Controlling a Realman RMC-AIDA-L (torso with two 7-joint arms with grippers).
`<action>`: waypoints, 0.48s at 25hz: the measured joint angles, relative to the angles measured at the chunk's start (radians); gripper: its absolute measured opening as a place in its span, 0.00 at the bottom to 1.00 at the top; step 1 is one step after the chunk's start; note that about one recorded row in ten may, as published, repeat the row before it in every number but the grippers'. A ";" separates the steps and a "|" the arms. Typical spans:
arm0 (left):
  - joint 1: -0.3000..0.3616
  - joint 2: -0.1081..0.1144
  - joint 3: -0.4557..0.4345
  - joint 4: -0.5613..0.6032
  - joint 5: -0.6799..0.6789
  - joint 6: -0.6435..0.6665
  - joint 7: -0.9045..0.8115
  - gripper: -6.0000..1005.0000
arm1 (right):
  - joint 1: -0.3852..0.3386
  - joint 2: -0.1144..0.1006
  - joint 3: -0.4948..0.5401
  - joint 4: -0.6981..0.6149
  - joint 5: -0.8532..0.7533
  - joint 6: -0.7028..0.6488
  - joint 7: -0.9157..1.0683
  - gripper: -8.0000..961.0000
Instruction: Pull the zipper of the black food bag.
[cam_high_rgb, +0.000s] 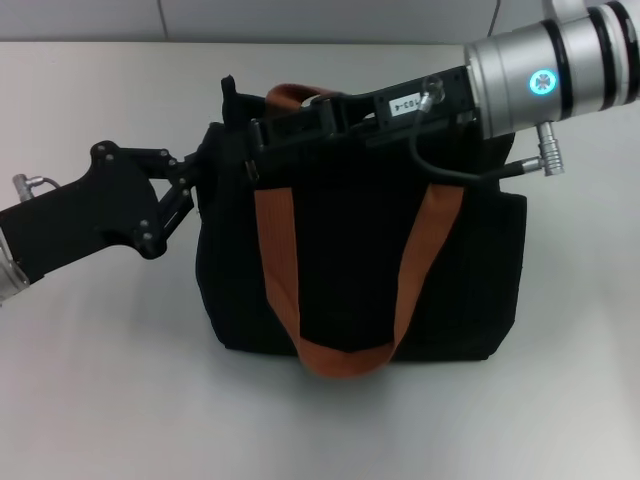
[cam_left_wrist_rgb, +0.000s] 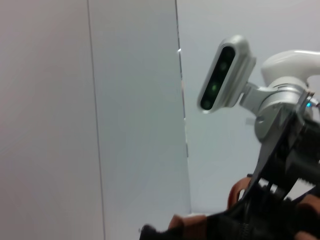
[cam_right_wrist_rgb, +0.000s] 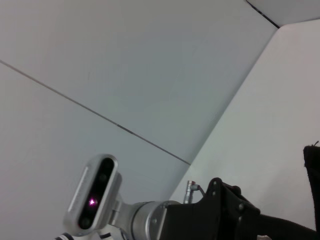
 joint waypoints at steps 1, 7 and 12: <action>-0.003 -0.001 0.000 0.000 0.000 0.004 0.000 0.05 | 0.003 0.000 -0.007 0.000 0.000 0.006 0.002 0.84; -0.010 -0.003 -0.003 0.000 0.000 0.022 -0.010 0.05 | 0.015 0.002 -0.022 0.002 0.005 0.019 0.004 0.84; -0.026 -0.005 -0.001 0.000 0.000 0.023 -0.028 0.05 | 0.016 0.005 -0.026 0.000 0.008 0.022 0.001 0.84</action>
